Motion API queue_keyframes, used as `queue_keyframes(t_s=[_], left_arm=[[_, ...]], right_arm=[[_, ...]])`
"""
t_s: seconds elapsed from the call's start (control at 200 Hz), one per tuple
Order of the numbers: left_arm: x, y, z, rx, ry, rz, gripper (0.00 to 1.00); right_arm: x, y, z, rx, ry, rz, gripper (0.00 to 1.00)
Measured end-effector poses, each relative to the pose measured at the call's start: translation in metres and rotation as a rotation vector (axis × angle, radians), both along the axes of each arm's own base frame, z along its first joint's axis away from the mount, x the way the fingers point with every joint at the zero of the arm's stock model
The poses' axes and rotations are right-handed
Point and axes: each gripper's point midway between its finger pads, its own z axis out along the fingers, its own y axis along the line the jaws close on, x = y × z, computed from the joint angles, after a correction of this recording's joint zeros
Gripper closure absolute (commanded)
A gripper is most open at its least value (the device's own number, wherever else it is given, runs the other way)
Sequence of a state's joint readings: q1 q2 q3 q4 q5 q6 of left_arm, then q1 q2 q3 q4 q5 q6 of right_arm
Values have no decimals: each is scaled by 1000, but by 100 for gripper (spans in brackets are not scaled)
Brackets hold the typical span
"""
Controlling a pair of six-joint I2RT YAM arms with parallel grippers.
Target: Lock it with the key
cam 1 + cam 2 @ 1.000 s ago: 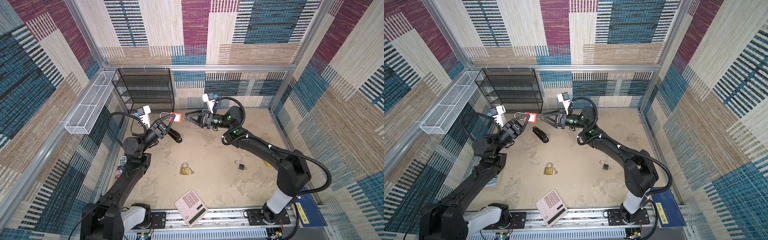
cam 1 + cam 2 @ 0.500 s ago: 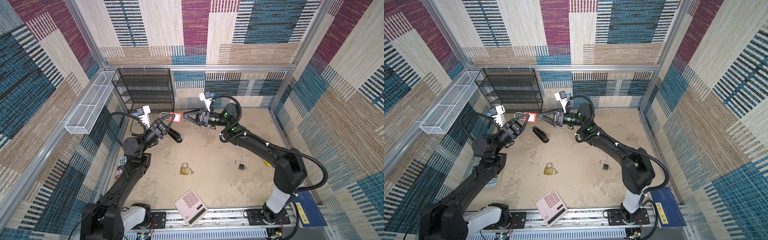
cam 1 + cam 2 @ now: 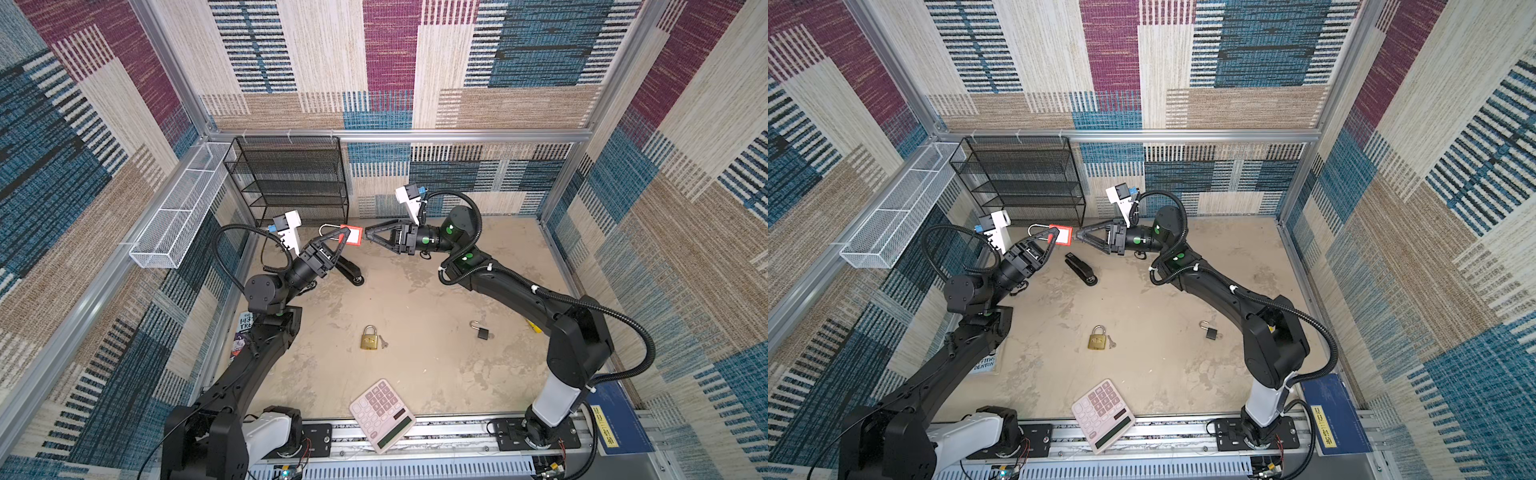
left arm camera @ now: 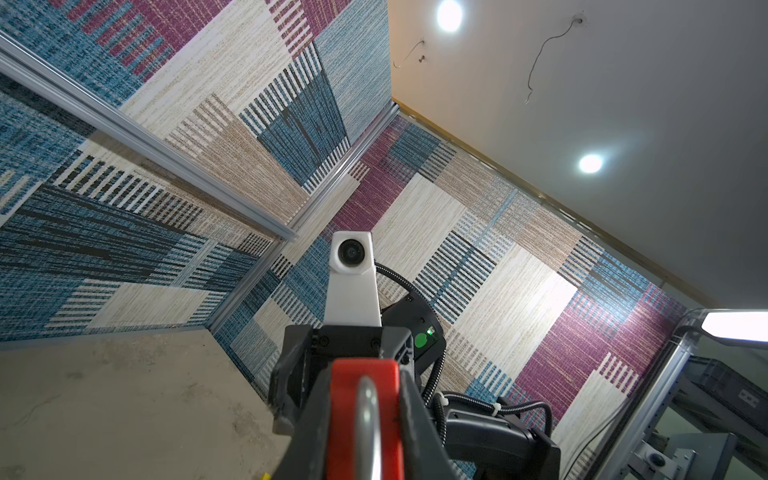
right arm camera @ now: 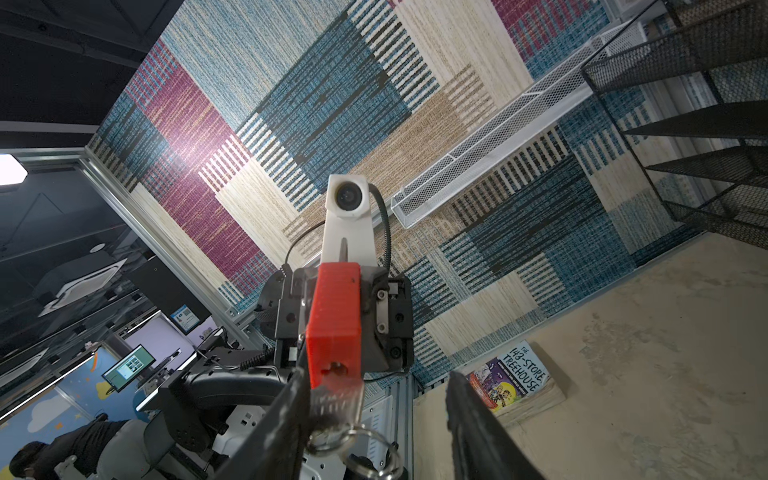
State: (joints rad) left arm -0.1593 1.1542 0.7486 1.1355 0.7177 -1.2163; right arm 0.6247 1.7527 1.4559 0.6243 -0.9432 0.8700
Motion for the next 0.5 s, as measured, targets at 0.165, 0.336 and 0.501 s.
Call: queue_keyframes(t_s=[0.165,0.336,0.501], left_arm=[[0,0,0,-1,1,-2,100],[0,0,0,-1,1,-2,100],[1,0,0,-1,5,-1,100]], right_arm=[[-6,2,2,-1,-18,22,64],[-8,3,-1,-10,-14,31,75],[-11,3,0,-9,-22,40,86]])
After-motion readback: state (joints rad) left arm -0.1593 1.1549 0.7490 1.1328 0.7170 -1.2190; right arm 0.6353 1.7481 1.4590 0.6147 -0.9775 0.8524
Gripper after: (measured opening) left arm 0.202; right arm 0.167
